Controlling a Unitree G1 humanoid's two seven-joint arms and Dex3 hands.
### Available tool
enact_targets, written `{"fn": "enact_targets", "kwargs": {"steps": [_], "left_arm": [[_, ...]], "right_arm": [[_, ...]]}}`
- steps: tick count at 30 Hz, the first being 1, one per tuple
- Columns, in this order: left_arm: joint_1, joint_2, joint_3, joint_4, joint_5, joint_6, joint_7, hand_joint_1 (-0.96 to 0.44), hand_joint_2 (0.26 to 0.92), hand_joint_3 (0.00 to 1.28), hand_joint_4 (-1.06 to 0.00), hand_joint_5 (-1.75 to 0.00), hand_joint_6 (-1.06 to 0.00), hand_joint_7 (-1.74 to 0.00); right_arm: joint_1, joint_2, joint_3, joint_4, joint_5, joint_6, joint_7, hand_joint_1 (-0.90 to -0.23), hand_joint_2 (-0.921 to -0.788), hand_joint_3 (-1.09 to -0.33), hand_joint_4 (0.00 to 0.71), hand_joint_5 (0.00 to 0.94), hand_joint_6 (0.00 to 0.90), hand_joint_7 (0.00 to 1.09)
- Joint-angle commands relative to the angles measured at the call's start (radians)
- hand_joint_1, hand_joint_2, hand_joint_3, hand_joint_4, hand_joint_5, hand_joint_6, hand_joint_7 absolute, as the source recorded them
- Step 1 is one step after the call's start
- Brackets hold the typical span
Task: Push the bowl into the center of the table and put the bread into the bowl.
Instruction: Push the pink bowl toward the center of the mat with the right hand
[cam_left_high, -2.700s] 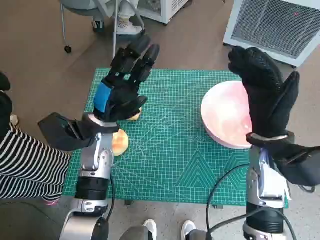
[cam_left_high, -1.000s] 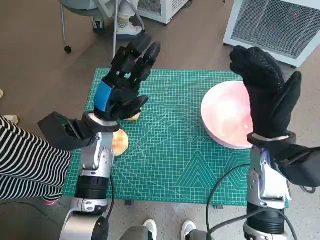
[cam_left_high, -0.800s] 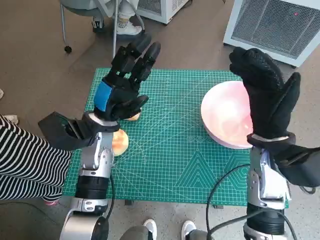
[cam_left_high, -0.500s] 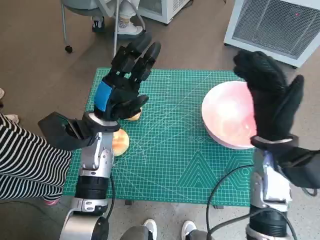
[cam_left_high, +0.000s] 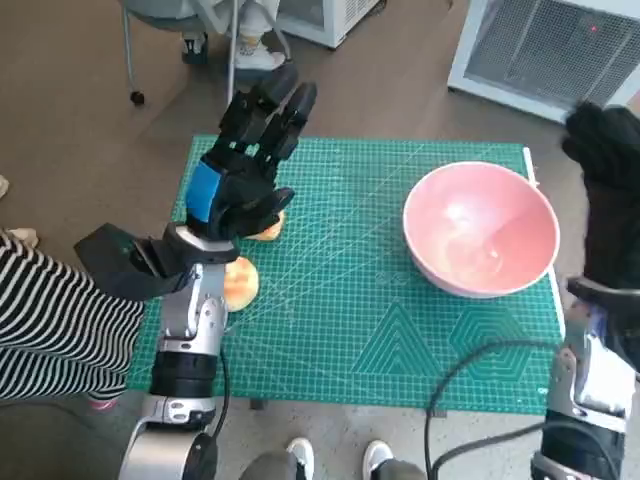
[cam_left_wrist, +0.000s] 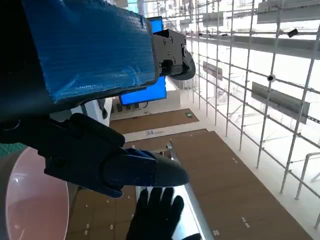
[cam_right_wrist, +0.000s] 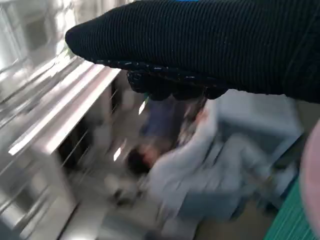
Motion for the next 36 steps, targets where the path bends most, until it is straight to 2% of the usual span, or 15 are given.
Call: {"fn": "enact_targets", "kwargs": {"steps": [1,9,19,27,36], "left_arm": [[-0.001,-0.004,-0.001,0.010,0.010,-0.014,0.009,-0.63,0.921,0.26,-0.11,0.00,0.00,-0.45],[-0.003,-0.005,-0.003,0.014,0.010,-0.016,0.014,-0.64,0.921,0.27,-0.11,0.00,0.00,-0.45],[0.000,0.001,-0.001,0.018,0.003,-0.019,0.003,-0.64,0.921,0.27,-0.11,0.00,0.00,-0.45],[-0.001,0.009,0.007,0.027,0.000,-0.023,-0.007,-0.64,0.921,0.27,-0.11,0.00,0.00,-0.44],[0.002,0.016,0.010,0.023,0.001,-0.021,-0.013,-0.65,0.921,0.27,-0.11,0.00,0.00,-0.44]], "right_arm": [[-0.010,-0.020,-0.029,0.120,-0.009,0.009,-0.043,-0.666,-0.921,-0.821,0.148,0.022,0.059,0.34],[-0.040,-0.044,-0.059,0.306,-0.002,-0.014,-0.064,-0.619,-0.921,-0.857,0.155,0.019,0.048,0.35],[-0.110,-0.065,-0.084,0.599,0.012,-0.044,-0.052,-0.588,-0.921,-0.885,0.148,0.009,0.054,0.35],[-0.159,-0.049,-0.081,0.742,0.010,-0.042,-0.057,-0.592,-0.921,-0.862,0.146,0.005,0.058,0.33],[-0.208,-0.004,-0.079,0.832,0.019,-0.017,-0.056,-0.585,-0.921,-0.862,0.165,0.005,0.111,0.30]]}}
